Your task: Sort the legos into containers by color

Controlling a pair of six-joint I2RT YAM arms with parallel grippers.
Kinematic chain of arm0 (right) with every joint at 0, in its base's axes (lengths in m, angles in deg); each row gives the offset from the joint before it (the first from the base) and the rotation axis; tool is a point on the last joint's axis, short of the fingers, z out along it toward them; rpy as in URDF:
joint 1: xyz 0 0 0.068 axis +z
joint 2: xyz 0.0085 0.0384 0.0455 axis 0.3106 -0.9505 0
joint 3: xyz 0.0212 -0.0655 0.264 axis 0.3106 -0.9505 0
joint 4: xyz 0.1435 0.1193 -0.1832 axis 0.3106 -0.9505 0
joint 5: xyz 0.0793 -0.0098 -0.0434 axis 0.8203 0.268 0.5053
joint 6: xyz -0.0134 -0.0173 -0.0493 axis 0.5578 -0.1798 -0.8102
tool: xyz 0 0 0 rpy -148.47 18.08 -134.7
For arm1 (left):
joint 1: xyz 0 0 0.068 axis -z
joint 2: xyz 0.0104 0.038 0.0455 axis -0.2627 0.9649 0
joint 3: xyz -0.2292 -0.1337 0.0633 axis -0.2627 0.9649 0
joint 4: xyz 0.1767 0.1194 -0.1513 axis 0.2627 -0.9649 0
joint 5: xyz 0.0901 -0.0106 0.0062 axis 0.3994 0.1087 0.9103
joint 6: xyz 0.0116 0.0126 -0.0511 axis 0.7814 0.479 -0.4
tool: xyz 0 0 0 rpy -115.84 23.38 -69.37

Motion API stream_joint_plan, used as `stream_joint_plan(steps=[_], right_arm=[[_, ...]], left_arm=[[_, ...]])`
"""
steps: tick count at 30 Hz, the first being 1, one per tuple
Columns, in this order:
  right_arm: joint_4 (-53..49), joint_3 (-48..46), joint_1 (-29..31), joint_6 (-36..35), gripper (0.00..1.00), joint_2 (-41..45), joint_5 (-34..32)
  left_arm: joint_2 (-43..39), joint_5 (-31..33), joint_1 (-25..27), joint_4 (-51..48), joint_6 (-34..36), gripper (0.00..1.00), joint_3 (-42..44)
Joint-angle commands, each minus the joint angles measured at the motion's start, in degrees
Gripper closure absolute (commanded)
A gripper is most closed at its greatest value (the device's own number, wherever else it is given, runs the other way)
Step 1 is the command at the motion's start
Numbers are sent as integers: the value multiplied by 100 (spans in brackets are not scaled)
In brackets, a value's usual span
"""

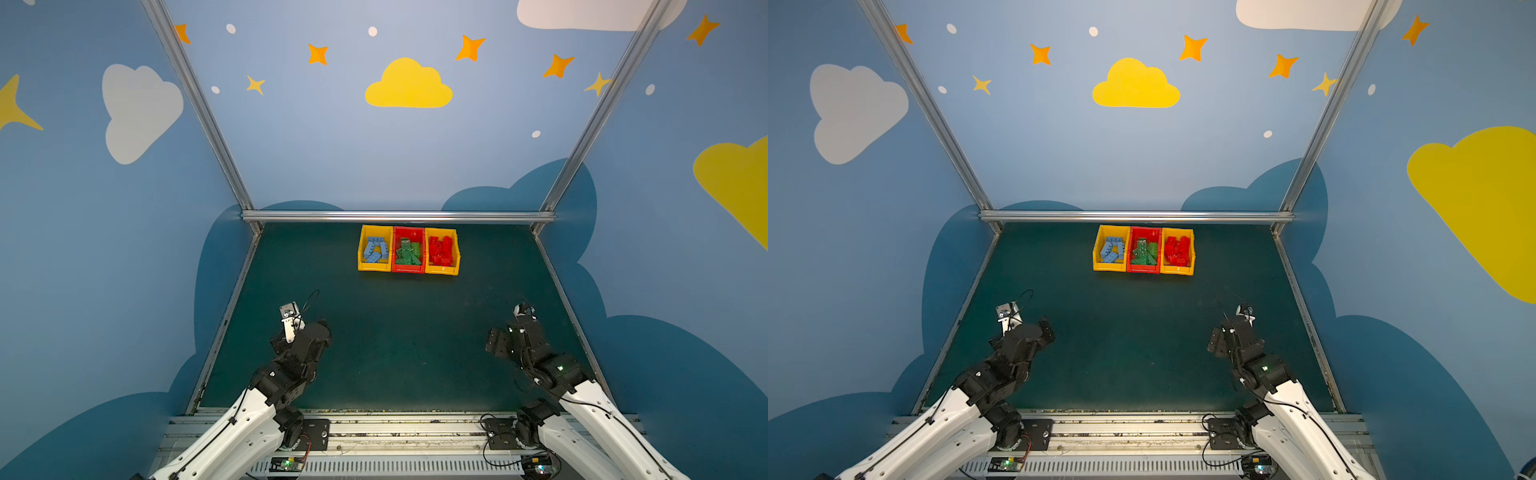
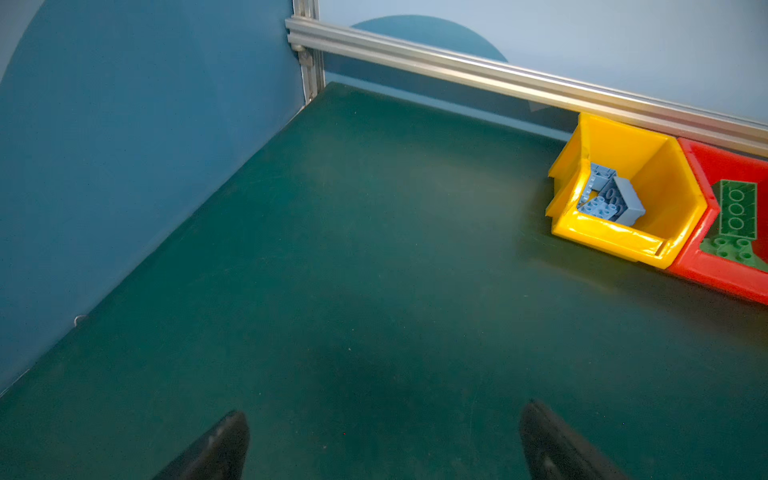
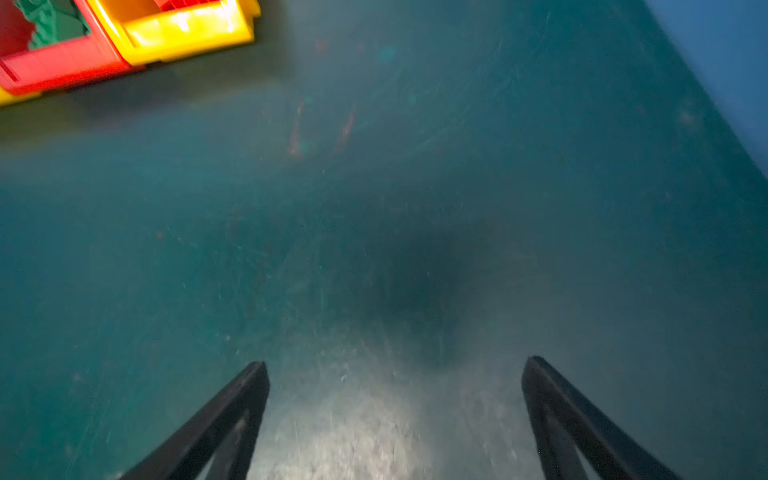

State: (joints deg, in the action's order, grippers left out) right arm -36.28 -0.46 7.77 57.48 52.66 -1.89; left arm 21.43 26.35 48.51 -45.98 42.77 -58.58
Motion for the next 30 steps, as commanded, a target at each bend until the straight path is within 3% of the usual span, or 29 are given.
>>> stream_joint_plan(steps=[1, 4, 8, 14, 18, 20, 23, 25, 30], right_arm=[[782, 34, -29, -574, 6, 179, -352], [1313, -64, -38, -1345, 6, 188, -767], [2838, -763, -124, -2396, 6, 117, -1111], [4845, -1509, -521, -2790, 6, -655, -1071], [5992, -1557, -951, -2872, 6, -1461, -505], [6521, -1509, -1168, -2886, 6, -2065, -237], [7031, -1230, -1399, -2913, 6, -3051, 78], [7127, -1021, -1493, -3021, 6, -3416, 435], [7571, -790, -1611, -3404, 6, -4022, 1099]], left_arm=[[-127, 210, -20, 893, 598, 0, 128], [-142, 368, -36, 1583, 998, 0, 346], [0, 391, -296, 2533, 1537, 0, 561], [717, -134, -1270, 3595, 1839, 0, 680], [1787, -951, -2206, 4448, 1774, 0, 801], [2380, -1308, -2398, 4805, 1857, 0, 729], [3131, -1270, -2458, 5292, 2109, 0, 523], [3498, -1323, -2557, 5880, 2313, 0, 519], [4410, -2151, -3116, 6878, 2197, 0, 518]])
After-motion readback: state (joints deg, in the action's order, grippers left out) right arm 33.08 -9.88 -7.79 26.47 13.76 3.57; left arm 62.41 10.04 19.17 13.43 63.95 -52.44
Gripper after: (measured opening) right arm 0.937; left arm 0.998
